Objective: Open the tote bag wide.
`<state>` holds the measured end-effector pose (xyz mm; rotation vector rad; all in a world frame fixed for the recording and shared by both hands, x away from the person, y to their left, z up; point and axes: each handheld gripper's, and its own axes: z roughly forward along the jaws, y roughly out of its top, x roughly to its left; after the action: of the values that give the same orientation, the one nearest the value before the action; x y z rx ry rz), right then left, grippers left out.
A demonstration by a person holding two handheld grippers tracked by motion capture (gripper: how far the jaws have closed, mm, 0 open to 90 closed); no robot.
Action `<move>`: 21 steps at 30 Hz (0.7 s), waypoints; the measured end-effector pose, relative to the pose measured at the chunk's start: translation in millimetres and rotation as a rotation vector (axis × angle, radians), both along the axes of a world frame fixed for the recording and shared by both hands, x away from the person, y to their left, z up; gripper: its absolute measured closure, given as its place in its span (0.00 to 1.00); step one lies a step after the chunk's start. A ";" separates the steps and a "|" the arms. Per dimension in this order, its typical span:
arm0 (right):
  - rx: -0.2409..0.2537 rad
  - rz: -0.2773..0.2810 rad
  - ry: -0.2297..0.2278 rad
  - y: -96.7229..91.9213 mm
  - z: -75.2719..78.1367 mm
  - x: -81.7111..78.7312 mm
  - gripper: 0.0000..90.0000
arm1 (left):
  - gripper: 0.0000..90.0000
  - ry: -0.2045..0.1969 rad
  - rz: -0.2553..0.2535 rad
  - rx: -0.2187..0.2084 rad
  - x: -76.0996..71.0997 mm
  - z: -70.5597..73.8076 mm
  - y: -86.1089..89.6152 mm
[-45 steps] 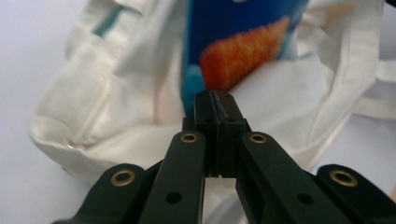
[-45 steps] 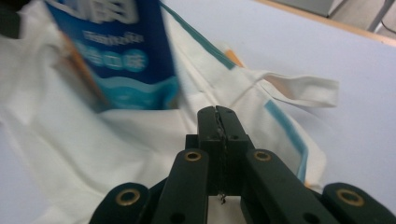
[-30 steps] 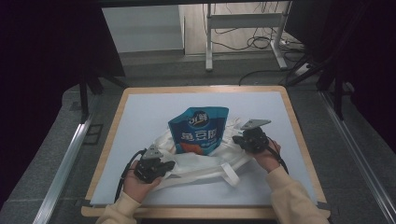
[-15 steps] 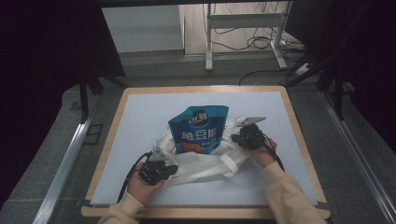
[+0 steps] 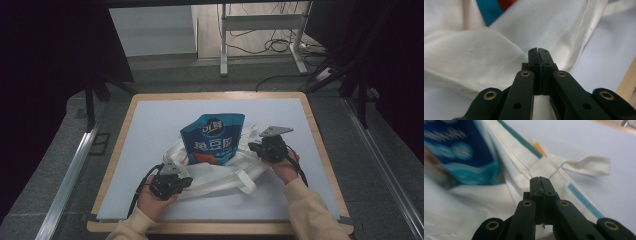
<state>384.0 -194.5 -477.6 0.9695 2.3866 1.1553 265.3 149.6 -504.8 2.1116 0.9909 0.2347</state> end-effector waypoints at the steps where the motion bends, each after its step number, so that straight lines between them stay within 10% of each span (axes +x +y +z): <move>1: 0.019 0.001 -0.016 -2.2 5.2 -5.3 0.99 | 1.00 -0.003 0.005 -0.003 -0.3 1.3 1.6; 9: 0.105 -0.009 -0.070 -25.1 22.2 -32.3 0.99 | 1.00 -0.050 0.061 -0.068 -4.4 13.3 23.1; 21: 0.091 -0.048 -0.076 -66.6 14.0 -54.1 0.97 | 1.00 -0.100 0.157 -0.111 -6.0 20.8 60.2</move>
<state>329.9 -261.1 -463.6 0.9872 2.2568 1.2694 259.3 209.8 -483.9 1.9055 1.0861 0.3520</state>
